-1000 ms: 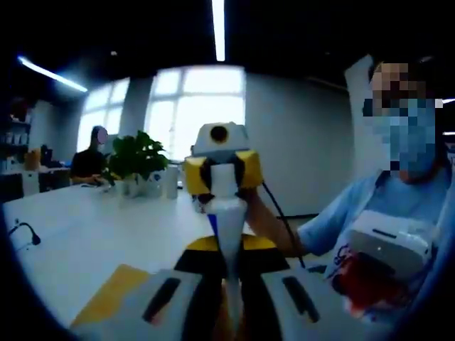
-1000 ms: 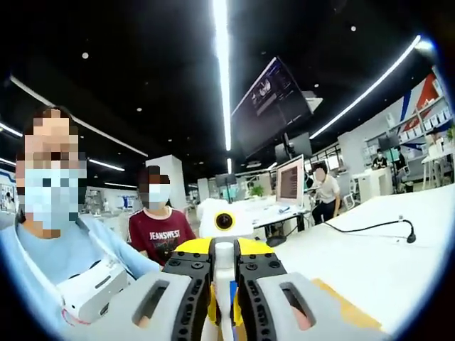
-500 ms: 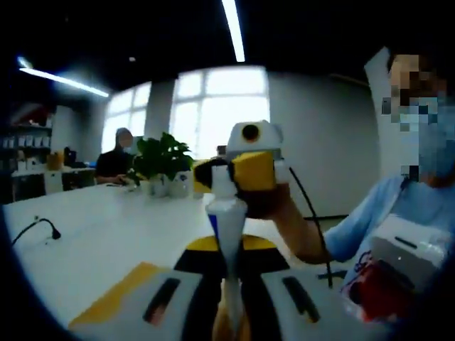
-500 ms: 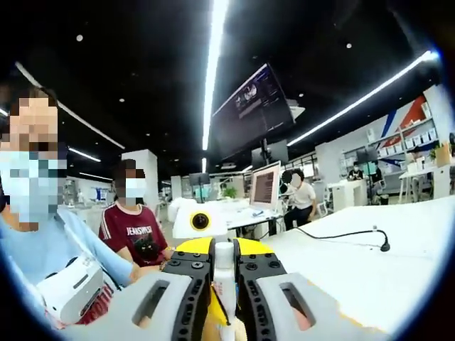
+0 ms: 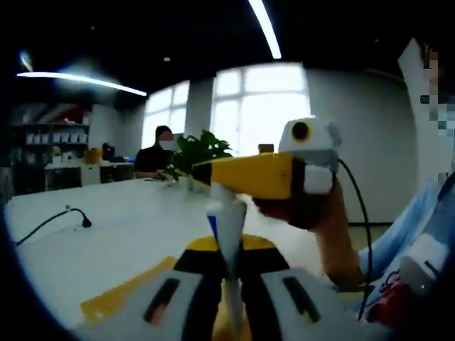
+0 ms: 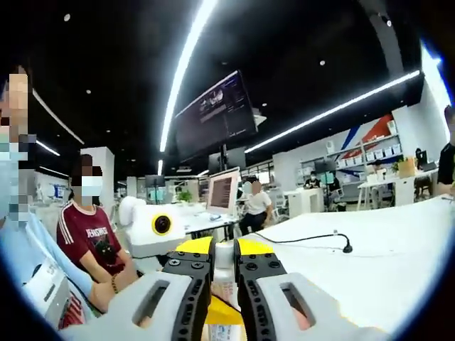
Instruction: Pick up the toothpaste unscrew the cap squeeze it onto the small board screw the cap back on and return it to the table
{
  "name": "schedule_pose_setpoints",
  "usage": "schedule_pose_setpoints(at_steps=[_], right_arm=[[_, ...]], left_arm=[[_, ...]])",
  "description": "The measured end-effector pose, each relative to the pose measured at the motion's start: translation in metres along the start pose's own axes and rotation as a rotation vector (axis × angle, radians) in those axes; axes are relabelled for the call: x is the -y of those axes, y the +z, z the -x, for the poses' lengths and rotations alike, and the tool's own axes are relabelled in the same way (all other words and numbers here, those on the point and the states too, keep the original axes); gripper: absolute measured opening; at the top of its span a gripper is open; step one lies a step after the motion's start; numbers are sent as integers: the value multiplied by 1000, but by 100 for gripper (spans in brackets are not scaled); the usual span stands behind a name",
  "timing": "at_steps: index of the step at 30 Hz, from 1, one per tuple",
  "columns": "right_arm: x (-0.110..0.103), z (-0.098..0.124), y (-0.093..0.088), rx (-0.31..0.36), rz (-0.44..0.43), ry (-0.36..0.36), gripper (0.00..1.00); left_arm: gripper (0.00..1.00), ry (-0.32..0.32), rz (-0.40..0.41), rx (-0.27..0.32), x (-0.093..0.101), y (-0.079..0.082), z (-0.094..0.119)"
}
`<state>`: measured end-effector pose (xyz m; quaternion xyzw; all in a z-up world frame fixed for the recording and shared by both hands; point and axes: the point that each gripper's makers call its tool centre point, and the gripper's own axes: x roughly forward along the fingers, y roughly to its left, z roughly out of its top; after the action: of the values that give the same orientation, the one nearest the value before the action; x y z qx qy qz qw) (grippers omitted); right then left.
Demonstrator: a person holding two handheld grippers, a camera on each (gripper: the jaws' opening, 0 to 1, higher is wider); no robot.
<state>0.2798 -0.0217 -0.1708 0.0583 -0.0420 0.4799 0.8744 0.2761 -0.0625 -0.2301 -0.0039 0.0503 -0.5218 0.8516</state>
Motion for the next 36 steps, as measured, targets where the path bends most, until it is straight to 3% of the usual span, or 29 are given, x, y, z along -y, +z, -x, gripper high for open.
schedule_pose_setpoints(at_steps=[5,9,19,27,31,36], right_arm=[[3,-3,2,26,52,-112,9],[6,-7,2,31,94,-192,9],[11,-13,1,62,92,-304,9],[14,-9,5,92,98,-362,9],[15,-7,2,106,97,-377,9],[16,-7,2,107,97,-387,9]], left_arm=[[6,74,26,29,-6,3,-1],[6,190,-7,22,-16,3,0],[6,329,-21,37,-27,2,2],[6,369,-14,67,-28,6,-1],[6,405,-51,64,-29,4,-1],[6,404,-43,76,-28,4,-1]])
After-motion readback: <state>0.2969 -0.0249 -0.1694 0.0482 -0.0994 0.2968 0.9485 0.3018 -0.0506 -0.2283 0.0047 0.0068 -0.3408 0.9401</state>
